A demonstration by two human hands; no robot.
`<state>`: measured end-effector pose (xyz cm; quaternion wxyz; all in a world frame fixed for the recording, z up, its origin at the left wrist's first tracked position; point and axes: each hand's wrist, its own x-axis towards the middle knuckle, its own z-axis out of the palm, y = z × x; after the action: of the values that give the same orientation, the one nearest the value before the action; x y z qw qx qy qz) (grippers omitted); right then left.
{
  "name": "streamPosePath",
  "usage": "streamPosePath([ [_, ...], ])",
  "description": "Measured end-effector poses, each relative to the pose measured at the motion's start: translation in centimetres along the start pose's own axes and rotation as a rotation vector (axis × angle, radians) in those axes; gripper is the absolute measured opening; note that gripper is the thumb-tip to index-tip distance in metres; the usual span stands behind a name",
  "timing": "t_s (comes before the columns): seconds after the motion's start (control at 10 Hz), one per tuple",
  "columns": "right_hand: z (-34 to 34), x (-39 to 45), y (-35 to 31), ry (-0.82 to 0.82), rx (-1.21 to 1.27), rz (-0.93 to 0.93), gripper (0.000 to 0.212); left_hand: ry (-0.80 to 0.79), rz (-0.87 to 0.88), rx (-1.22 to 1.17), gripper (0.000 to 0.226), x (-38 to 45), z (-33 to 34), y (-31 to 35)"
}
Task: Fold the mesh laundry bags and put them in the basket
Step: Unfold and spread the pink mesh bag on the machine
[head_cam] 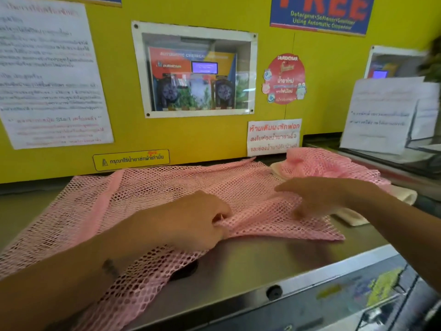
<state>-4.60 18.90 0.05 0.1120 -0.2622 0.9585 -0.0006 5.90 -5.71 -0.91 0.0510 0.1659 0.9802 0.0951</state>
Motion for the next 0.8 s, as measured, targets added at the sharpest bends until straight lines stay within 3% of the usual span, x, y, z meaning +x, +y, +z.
streamPosePath([
  [0.1,0.4,-0.3,-0.8,0.01,0.006,-0.119,0.079,-0.117,0.03,-0.184,0.037,-0.6,-0.6,0.2],
  [0.2,0.8,-0.9,-2.4,-0.095,-0.119,-0.166,0.086,0.038,0.001,-0.24,0.03,-1.0,-1.3,-0.7],
  [0.3,0.4,-1.2,-2.3,-0.087,-0.156,-0.102,0.083,0.086,-0.071,-0.155,0.038,-1.0,-1.3,-2.8],
  [0.4,-0.7,-1.4,-3.1,-0.062,-0.153,-0.126,0.083,-0.186,-0.273,0.114,0.077,-1.0,-0.1,-5.9],
  [0.5,-0.7,-0.5,-5.1,-0.006,0.111,-0.246,0.079,-0.287,-0.356,0.12,0.087,-1.1,0.8,-7.6],
  [0.6,0.8,1.6,-8.3,-0.028,0.131,-0.275,0.081,-0.296,-0.341,0.094,0.087,-1.2,1.2,-8.2],
  [0.7,0.9,2.9,-9.0,-0.228,-0.088,-0.128,0.094,-0.247,-0.309,0.067,0.082,-1.7,0.6,-8.9],
  [0.8,-0.5,3.4,-9.3,-0.175,-0.041,-0.152,0.094,-0.104,-0.271,-0.073,0.072,-2.2,0.2,-9.7],
])
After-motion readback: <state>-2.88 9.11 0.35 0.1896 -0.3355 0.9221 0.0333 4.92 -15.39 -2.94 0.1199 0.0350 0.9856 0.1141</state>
